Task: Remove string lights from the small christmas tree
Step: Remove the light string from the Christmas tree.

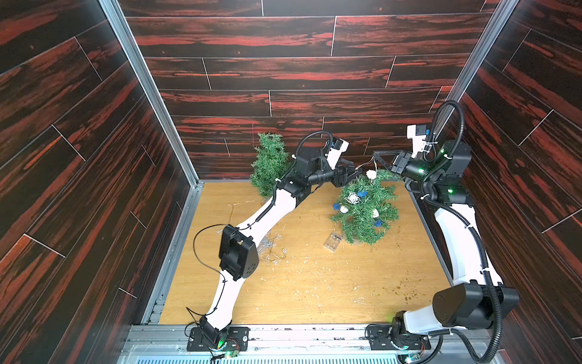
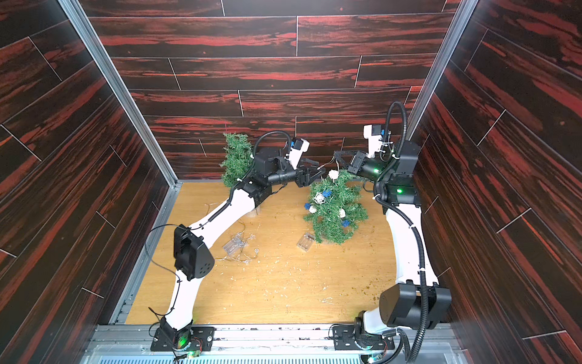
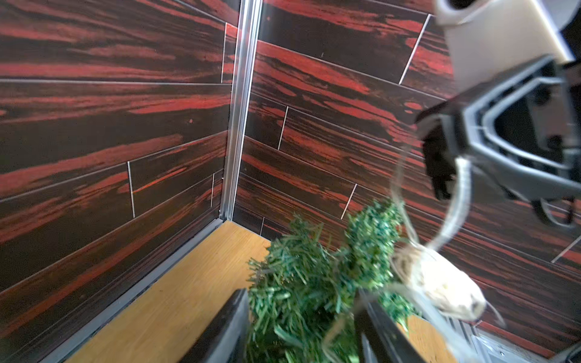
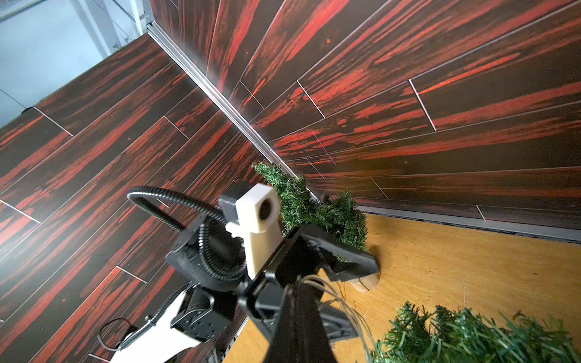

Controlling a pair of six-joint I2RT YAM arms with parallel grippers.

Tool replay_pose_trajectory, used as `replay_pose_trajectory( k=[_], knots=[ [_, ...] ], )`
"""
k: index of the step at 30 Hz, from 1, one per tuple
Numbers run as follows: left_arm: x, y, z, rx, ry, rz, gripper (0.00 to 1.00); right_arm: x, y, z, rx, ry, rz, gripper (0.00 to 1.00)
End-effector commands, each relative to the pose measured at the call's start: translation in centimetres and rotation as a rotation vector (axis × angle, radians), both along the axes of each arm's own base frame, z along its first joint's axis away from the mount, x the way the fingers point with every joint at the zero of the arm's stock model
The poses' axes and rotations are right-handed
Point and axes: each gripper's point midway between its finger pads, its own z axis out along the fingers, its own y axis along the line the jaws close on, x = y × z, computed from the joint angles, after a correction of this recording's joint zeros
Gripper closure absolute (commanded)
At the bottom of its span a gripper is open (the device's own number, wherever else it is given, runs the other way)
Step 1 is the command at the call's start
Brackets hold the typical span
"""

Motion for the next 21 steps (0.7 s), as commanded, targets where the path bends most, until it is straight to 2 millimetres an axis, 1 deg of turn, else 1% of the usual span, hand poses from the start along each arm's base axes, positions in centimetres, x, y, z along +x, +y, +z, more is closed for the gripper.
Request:
replay_pose_trajectory(
  k=[1, 3, 6, 9, 12, 15, 17, 19, 21],
  knots=[
    [0.3, 0.1, 1.8, -0.028, -0.013, 0.022, 0.48, -1.7, -0.1, 1.5, -0.012, -0.059, -0.003, 0.96],
    [1.0, 0.1, 1.3, -0.011, -0.005, 0.048, 0.55, -1.8, -0.3, 1.3, -0.016, -0.059, -0.015, 0.96],
    [1.8, 0.5, -0.6, 0.072, 0.009, 0.107, 0.71, -2.0, -0.8, 1.1, -0.018, -0.059, -0.035, 0.96],
    [1.7, 1.4, -2.2, 0.166, 0.020, 0.154, 0.85, -2.0, -1.6, 0.8, -0.012, -0.054, -0.055, 0.96],
    [1.2, 2.4, -2.7, 0.237, -0.002, 0.206, 0.91, -1.9, -2.2, 0.5, -0.005, -0.045, -0.065, 0.96],
    [0.5, 3.8, -2.4, 0.284, -0.048, 0.267, 0.92, -1.8, -2.6, 0.2, -0.002, -0.039, -0.077, 0.96],
    [0.0, 4.8, -1.5, 0.292, -0.070, 0.296, 0.93, -1.7, -2.6, 0.1, 0.003, -0.033, -0.077, 0.96],
    [-0.6, 5.5, -0.1, 0.281, -0.087, 0.316, 0.93, -1.7, -2.6, -0.1, 0.008, -0.025, -0.072, 0.96],
    [-1.5, 5.7, 1.4, 0.265, -0.104, 0.314, 0.93, -1.7, -2.5, -0.2, 0.012, -0.017, -0.064, 0.96]
  ],
)
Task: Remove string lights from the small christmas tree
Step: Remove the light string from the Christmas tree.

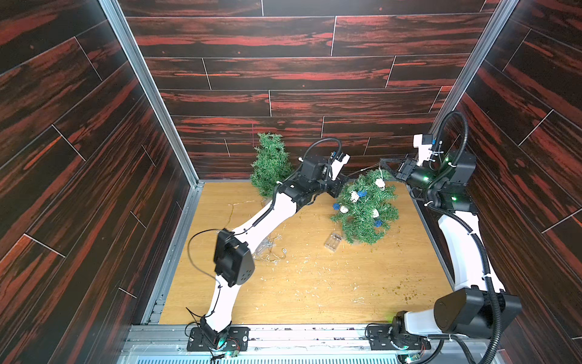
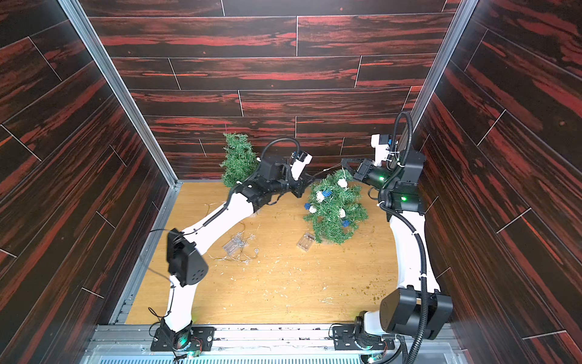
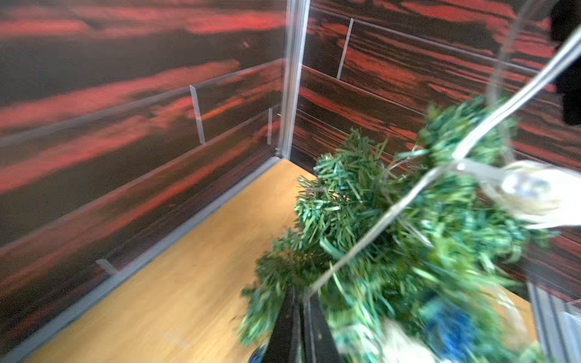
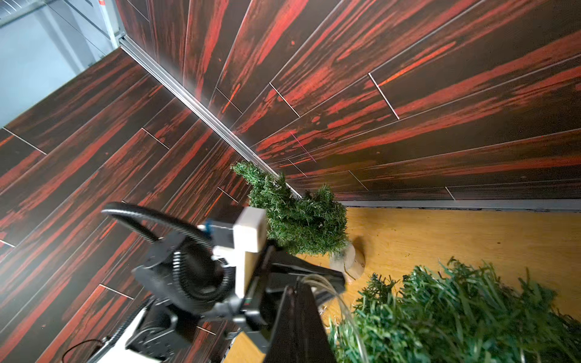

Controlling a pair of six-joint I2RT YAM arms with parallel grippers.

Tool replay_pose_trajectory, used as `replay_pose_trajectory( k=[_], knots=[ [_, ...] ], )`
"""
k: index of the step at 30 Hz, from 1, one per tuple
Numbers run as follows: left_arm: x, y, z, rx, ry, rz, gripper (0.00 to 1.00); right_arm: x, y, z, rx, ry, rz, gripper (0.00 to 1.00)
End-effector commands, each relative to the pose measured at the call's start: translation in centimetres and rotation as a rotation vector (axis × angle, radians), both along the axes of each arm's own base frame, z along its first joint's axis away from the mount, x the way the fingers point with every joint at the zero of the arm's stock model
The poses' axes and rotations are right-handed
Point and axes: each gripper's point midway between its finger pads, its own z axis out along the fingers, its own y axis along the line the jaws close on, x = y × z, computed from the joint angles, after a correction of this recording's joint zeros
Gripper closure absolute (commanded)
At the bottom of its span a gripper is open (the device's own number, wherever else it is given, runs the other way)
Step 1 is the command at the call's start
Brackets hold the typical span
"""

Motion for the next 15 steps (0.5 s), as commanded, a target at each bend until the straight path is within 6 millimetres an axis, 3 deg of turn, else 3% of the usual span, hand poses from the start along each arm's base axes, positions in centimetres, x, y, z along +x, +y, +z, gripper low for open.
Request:
replay_pose_trajectory(
  k=[1, 10, 15],
  knots=[
    [-1.3, 2.9, 6.3, -0.021, -0.122, 0.059, 0.93, -1.5, 0.2, 2.2, 0.000, -0.069, 0.013, 0.96],
    [-6.9, 1.5, 13.2, -0.097, -0.182, -0.065, 0.97, -1.7, -0.4, 1.5, -0.016, -0.033, -0.047, 0.95],
    [-8.5, 0.2, 16.2, -0.214, -0.162, -0.136, 0.97, -2.6, -0.2, 1.0, -0.018, -0.003, -0.030, 0.70]
  ],
)
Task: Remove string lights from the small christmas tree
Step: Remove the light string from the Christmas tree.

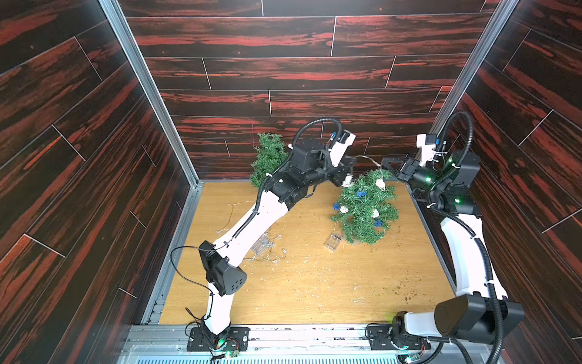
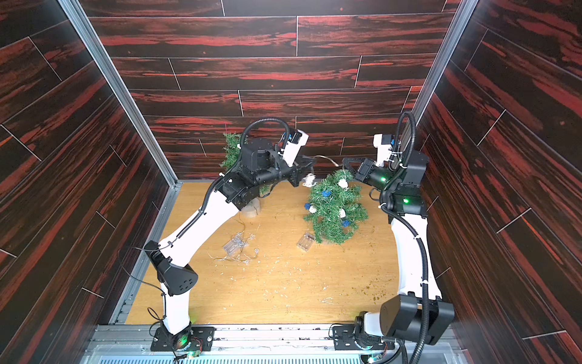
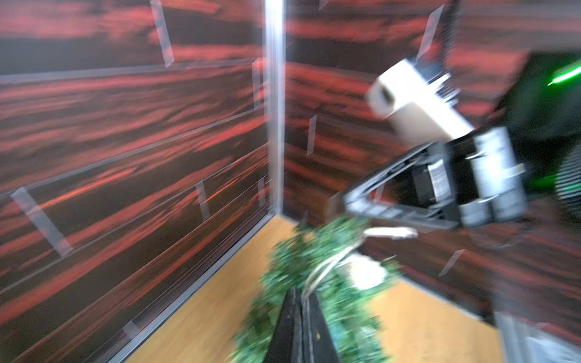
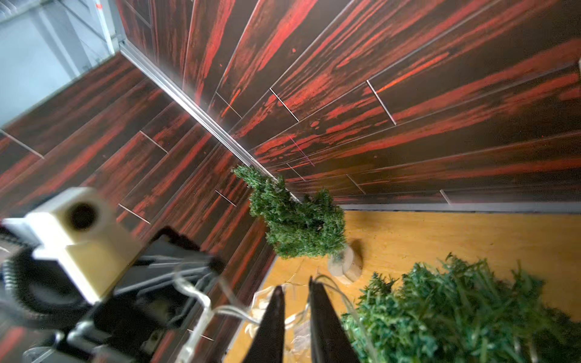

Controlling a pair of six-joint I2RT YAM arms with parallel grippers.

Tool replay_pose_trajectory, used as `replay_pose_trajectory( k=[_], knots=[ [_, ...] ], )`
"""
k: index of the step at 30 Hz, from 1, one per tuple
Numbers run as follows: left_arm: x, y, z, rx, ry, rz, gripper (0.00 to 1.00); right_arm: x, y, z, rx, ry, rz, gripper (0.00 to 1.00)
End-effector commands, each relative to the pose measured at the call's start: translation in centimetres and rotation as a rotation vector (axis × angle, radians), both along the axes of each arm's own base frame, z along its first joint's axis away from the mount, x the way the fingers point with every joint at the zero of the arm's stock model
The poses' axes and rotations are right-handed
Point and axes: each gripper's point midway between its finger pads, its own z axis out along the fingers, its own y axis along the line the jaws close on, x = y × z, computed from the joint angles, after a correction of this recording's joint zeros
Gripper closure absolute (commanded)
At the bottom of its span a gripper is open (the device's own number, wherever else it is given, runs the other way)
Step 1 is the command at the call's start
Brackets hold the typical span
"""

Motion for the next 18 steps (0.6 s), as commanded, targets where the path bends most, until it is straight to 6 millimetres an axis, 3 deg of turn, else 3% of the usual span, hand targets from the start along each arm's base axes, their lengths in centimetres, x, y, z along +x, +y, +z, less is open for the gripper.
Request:
replay_pose_trajectory(
  k=[1, 7, 10, 18],
  knots=[
    [-1.7, 0.2, 3.6, -0.078, -0.008, -0.053, 0.98, -1.8, 0.1, 0.4, -0.011, -0.003, 0.000, 0.63],
    [-0.4, -0.9, 3.2, -0.079, 0.019, -0.046, 0.99, -3.9, 0.2, -0.6, -0.027, 0.026, -0.015, 0.45],
    [-0.1, -1.2, 3.2, -0.094, 0.023, -0.048, 0.99, -4.6, 0.1, -1.3, -0.045, 0.031, -0.027, 0.41],
    [-0.3, -1.6, 3.0, -0.100, 0.035, -0.064, 0.99, -5.6, 0.4, -0.4, -0.075, -0.026, -0.020, 0.28]
  ],
)
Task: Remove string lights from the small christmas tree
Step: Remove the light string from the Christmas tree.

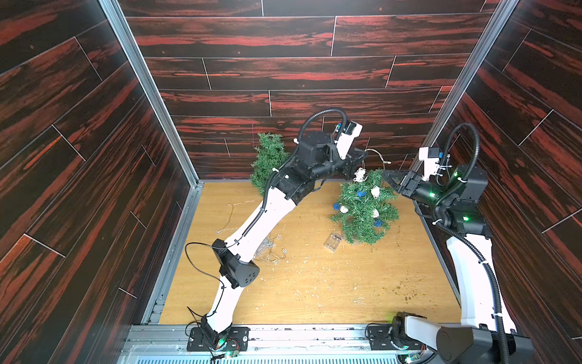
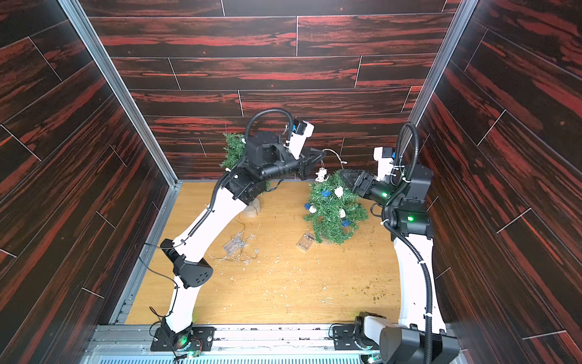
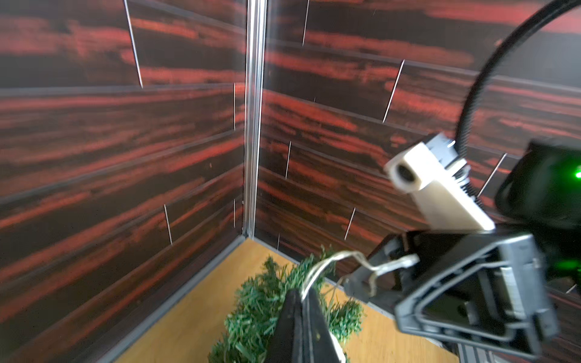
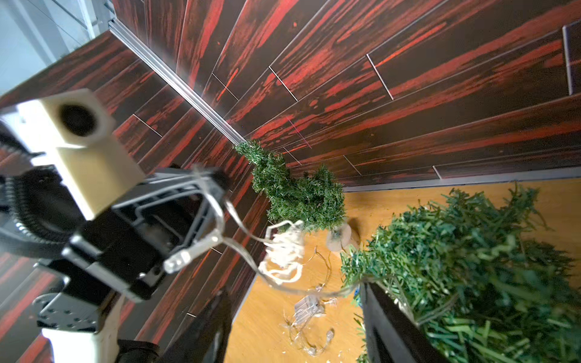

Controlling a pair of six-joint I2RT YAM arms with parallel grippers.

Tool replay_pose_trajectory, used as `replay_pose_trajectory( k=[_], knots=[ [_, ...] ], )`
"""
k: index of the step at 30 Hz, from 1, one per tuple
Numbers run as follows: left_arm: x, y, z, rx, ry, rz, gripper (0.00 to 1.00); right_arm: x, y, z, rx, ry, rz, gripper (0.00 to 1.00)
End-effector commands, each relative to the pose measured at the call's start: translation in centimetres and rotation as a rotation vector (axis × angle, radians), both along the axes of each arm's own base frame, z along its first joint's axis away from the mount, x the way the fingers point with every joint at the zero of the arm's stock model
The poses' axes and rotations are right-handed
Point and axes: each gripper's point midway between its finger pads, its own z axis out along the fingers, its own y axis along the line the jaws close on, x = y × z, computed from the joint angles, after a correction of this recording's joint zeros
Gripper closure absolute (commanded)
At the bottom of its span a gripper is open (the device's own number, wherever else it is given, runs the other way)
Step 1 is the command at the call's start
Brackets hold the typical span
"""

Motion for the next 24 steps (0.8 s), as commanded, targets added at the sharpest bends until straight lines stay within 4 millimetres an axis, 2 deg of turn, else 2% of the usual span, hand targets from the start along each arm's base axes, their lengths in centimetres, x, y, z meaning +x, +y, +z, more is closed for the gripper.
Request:
replay_pose_trajectory(
  k=[1, 8, 12, 18, 24],
  knots=[
    [-1.1, 0.5, 1.9, -0.029, -0.021, -0.021, 0.99, -0.7, 0.0, 0.9, -0.034, -0.050, -0.006, 0.27],
    [-1.4, 0.0, 1.7, -0.032, -0.017, -0.037, 0.99, 0.4, 1.3, 2.0, -0.033, -0.073, 0.028, 0.26],
    [-1.6, -0.6, 0.9, -0.024, 0.001, -0.054, 1.00, 0.1, 2.4, 3.4, 0.020, -0.119, 0.077, 0.26],
    [-2.0, -1.4, -0.2, -0.001, 0.021, -0.078, 1.00, 1.2, 2.0, 3.7, 0.103, -0.099, 0.047, 0.26],
    [-2.2, -1.9, -0.7, 0.001, 0.029, -0.092, 1.00, 1.4, 2.2, 4.5, 0.195, -0.109, 0.072, 0.26]
  ],
)
